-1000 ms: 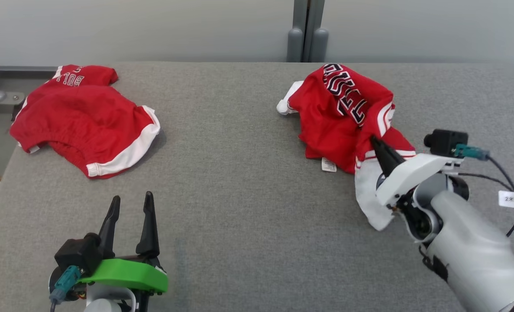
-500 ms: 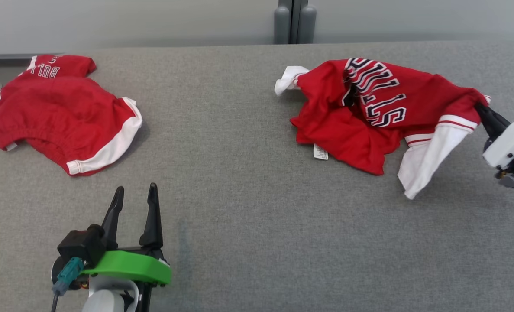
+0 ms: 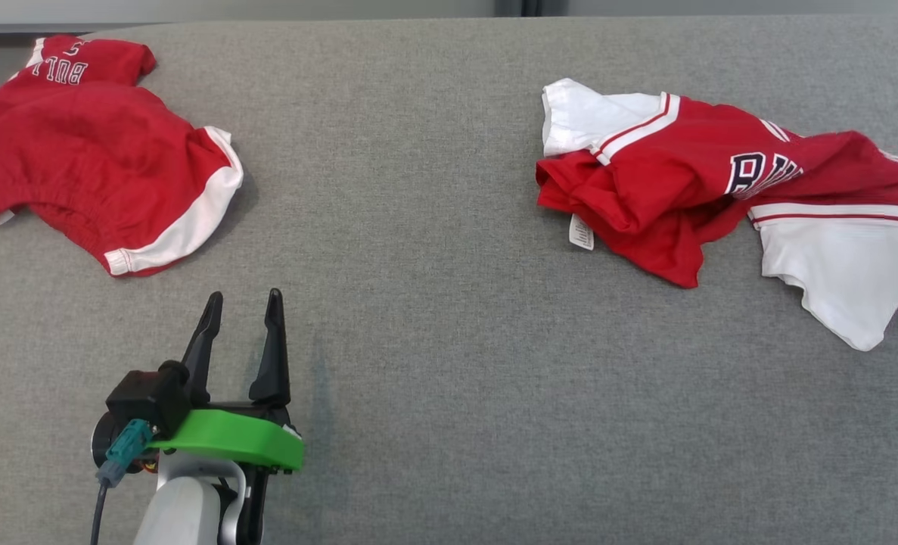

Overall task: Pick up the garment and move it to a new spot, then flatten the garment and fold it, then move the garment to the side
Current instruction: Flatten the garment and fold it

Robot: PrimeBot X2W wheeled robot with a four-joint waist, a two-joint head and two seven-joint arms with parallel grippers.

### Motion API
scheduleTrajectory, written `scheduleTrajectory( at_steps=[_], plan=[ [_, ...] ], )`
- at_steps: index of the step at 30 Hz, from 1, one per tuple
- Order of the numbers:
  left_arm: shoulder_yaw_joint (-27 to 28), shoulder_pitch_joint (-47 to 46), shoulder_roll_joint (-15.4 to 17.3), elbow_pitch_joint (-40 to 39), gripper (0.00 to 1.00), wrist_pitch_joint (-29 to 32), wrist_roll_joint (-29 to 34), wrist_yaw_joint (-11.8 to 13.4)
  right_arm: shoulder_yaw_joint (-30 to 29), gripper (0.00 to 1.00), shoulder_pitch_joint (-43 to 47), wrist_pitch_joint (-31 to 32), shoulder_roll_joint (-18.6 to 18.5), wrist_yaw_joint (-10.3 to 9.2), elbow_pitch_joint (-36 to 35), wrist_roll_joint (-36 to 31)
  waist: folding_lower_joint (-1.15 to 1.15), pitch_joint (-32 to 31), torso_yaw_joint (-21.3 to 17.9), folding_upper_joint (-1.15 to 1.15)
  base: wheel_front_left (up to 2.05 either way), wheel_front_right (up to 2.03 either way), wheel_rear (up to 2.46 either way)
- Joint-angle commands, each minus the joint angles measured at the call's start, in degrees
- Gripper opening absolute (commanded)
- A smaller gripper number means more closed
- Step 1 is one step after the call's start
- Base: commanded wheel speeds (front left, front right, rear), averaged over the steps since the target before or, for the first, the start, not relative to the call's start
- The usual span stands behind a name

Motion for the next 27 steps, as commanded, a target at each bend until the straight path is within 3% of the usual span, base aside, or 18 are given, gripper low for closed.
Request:
scheduleTrajectory(
  at_steps=[1,5,12,18,27],
  plan=[
    [-0.01,-0.5,0.19,0.16,1.0,-0.03,0.04,-0.09,0.39,1.0,-0.75,-1.62,0.84,-0.04,0.98,-1.23,0.0,-1.43,-0.38,0.0,0.0,0.0,0.0],
    [0.41,1.35,0.19,0.58,1.0,-0.03,-0.37,-0.09,2.1,1.0,-0.31,-7.84,2.34,-0.04,0.4,-4.51,0.0,-4.68,-1.51,0.0,0.0,0.0,0.0],
    [0.43,3.88,0.17,0.52,1.0,-0.03,-1.18,0.01,4.72,1.0,8.07,-17.63,7.52,-0.05,-10.68,-5.87,0.0,-9.65,-3.74,0.0,0.0,0.0,0.0],
    [-0.26,4.62,0.17,0.16,1.0,-0.03,-1.65,0.44,5.99,1.0,17.57,-18.38,12.2,-0.06,-17.47,-4.02,0.0,-10.94,-4.31,0.0,0.0,0.0,0.0],
    [-0.76,3.44,0.21,-0.07,1.0,-0.03,-1.94,0.27,9.8,1.0,16.16,-9.8,17.79,-0.03,-13.17,-2.42,0.0,-9.28,-1.22,0.0,0.0,0.0,0.0]
  ],
)
